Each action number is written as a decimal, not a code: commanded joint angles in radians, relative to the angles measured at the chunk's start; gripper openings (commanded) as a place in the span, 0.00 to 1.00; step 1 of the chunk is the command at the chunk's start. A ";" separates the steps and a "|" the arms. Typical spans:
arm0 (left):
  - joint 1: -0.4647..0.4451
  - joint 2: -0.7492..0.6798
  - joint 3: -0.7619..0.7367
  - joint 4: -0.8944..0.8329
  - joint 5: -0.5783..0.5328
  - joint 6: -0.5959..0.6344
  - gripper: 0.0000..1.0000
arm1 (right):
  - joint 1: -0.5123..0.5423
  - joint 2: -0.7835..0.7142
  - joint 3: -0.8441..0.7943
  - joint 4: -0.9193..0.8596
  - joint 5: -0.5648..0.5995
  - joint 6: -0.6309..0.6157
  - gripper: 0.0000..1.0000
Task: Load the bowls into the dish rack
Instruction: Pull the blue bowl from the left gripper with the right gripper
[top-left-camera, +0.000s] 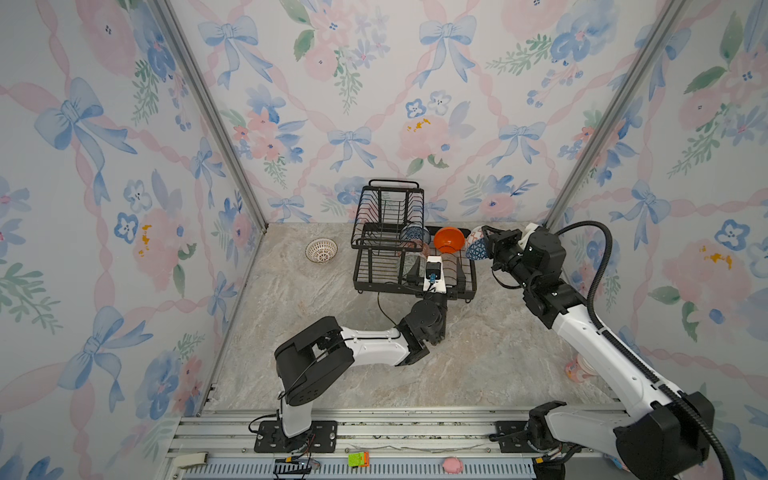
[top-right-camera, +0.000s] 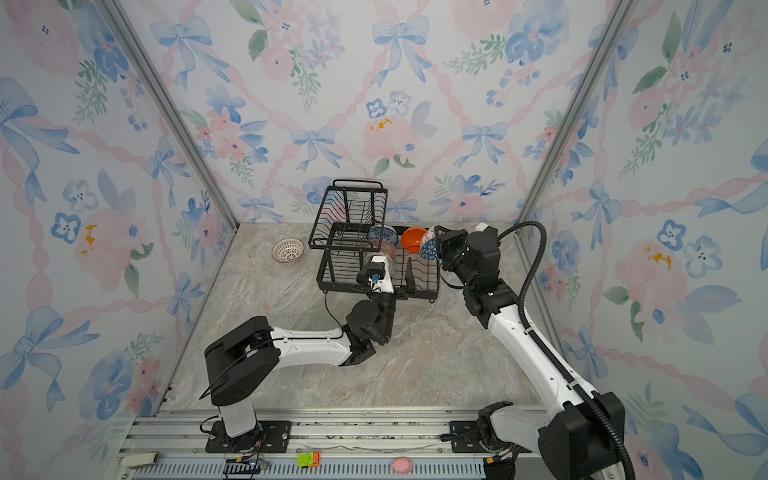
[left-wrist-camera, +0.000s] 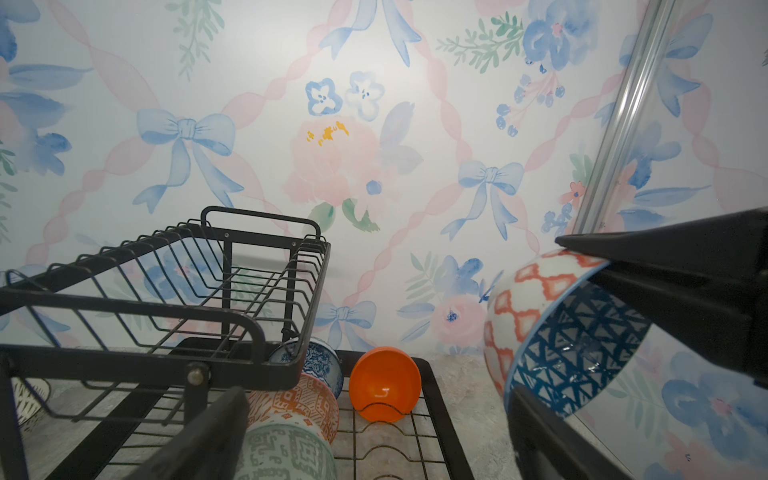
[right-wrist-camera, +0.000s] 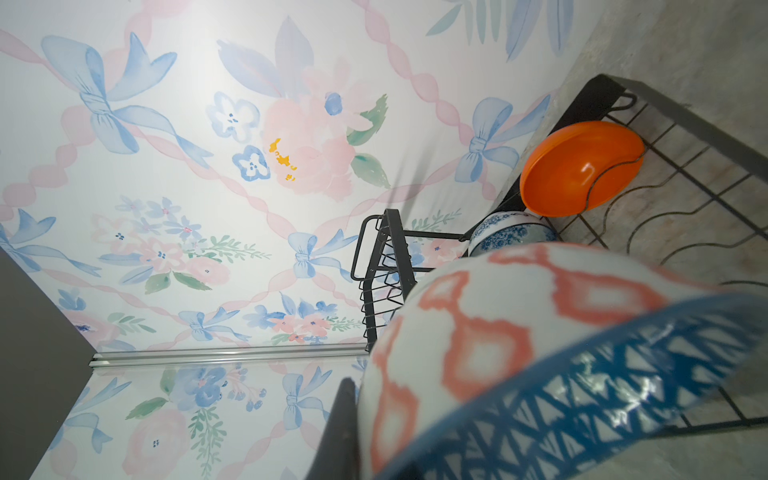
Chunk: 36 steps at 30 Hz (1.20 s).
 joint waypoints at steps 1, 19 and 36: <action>-0.005 -0.086 -0.026 -0.122 0.030 -0.053 0.98 | -0.022 -0.037 0.008 0.027 0.022 -0.070 0.00; 0.127 -0.302 0.051 -0.879 0.475 -0.341 0.98 | -0.027 0.061 0.006 0.030 0.051 -0.262 0.00; 0.195 -0.261 0.125 -1.112 0.597 -0.376 0.98 | 0.011 0.328 0.005 0.339 -0.007 -0.292 0.00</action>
